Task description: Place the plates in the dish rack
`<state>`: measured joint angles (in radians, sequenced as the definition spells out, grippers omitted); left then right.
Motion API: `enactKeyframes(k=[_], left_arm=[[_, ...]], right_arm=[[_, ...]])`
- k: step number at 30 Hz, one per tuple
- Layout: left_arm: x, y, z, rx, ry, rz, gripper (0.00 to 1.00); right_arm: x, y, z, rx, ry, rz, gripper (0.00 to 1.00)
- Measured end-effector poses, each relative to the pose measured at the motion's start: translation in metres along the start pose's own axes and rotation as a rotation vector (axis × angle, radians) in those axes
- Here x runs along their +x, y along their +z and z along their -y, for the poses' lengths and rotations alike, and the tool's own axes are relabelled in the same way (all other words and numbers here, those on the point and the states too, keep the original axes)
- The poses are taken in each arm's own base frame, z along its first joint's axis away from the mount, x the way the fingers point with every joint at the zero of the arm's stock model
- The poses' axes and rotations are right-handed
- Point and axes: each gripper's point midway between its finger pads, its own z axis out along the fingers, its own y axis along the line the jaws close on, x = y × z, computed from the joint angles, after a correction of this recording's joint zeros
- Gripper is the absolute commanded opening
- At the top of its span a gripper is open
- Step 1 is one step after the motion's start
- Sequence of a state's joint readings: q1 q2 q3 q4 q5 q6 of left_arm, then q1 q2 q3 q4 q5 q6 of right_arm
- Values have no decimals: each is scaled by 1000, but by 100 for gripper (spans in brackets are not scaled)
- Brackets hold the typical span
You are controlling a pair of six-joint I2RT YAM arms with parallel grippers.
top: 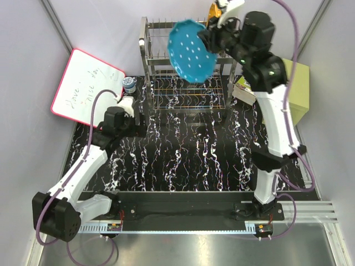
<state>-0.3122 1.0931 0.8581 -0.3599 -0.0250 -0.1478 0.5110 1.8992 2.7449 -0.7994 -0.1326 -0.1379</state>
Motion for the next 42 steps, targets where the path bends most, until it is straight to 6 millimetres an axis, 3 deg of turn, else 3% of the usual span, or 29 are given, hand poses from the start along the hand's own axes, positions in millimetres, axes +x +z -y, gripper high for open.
enactKeyframes(k=[5, 8, 13, 19, 26, 31, 38, 42], left_arm=[[6, -6, -14, -9, -86, 15, 99], [9, -10, -18, -4, -117, 22, 99], [9, -15, -19, 12, -138, 40, 99], [22, -13, -18, 28, -165, 18, 99], [29, -16, -14, 53, -179, 23, 99], [28, -22, -11, 75, -147, 51, 99], [25, -25, -11, 82, -108, 67, 99], [25, -24, -12, 81, -103, 68, 99]], right_arm=[[-1, 59, 1, 129, -134, 108, 0], [-7, 85, -4, 191, -206, 188, 0], [-23, 106, -3, 282, -290, 323, 0], [-52, 95, 17, 419, -371, 440, 0], [-96, 63, 43, 561, -431, 595, 0], [-96, 53, 71, 655, -445, 584, 0], [-77, 47, 118, 777, -451, 505, 0], [-70, 51, 123, 786, -439, 501, 0]])
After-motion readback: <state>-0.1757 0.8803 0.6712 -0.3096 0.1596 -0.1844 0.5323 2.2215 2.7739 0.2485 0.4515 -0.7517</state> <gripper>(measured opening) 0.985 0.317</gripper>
